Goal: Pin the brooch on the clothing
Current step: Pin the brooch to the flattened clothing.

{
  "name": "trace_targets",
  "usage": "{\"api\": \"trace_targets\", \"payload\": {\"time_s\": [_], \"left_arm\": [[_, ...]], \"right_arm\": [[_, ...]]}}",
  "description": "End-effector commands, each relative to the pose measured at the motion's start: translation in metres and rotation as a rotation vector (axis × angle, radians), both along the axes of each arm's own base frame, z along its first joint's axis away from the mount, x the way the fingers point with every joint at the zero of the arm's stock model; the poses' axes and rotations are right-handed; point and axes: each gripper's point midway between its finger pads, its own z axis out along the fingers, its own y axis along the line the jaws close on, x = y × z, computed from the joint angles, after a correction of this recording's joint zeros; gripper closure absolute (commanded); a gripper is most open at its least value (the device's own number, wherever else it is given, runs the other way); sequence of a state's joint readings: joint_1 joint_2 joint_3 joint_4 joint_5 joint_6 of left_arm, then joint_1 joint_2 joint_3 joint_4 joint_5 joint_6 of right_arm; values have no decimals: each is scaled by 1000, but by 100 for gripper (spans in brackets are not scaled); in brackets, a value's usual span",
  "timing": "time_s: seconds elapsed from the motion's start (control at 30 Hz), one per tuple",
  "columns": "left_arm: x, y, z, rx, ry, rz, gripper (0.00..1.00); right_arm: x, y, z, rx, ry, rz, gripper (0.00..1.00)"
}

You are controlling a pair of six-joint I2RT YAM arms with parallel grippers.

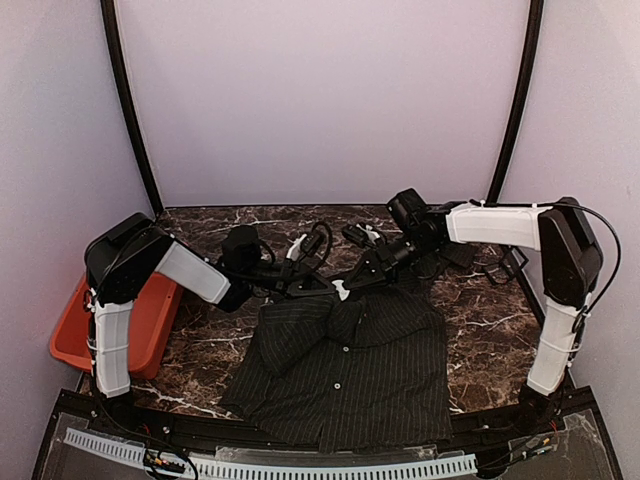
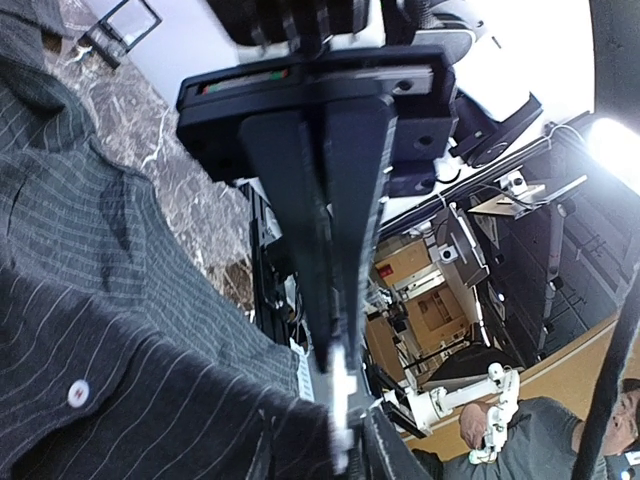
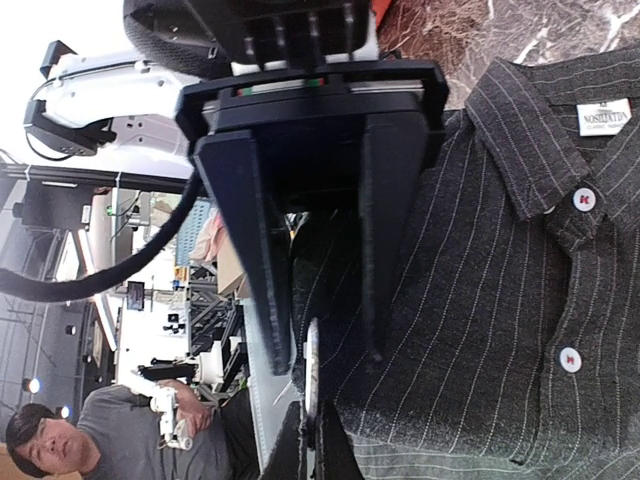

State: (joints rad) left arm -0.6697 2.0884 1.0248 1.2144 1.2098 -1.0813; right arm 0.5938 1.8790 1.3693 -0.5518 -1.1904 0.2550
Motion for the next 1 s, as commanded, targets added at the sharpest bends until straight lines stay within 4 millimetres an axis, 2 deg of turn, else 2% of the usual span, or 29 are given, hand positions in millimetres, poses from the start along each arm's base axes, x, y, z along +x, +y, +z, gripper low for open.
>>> {"api": "trace_targets", "payload": {"time_s": [0.0,0.03,0.07,0.1,0.13,0.17,0.27,0.53,0.97], "left_arm": [[-10,9,12,18,-81,-52,70],[-10,8,18,16,-108,-55,70],[-11,9,7,57,-107,-58,70],[-10,9,15,53,-144,-56,69],[-11,10,5,94,-152,-57,69],[-9,9,11,96,-180,-54,68],[-9,10,12,108,-206,-59,67],[-13,6,20,27,-176,-71,67],[-19,3,20,14,-173,-101,68]], "right_arm": [[-5,1,29,108,-15,30,100],[-5,1,29,111,-15,31,100],[-5,1,29,113,-13,32,100],[-6,1,29,113,-10,34,100],[-5,1,29,113,-7,34,100],[-5,2,28,114,-3,35,100],[-5,2,27,115,3,36,100],[-7,2,29,129,13,41,100],[-6,4,35,154,27,53,100]]}}
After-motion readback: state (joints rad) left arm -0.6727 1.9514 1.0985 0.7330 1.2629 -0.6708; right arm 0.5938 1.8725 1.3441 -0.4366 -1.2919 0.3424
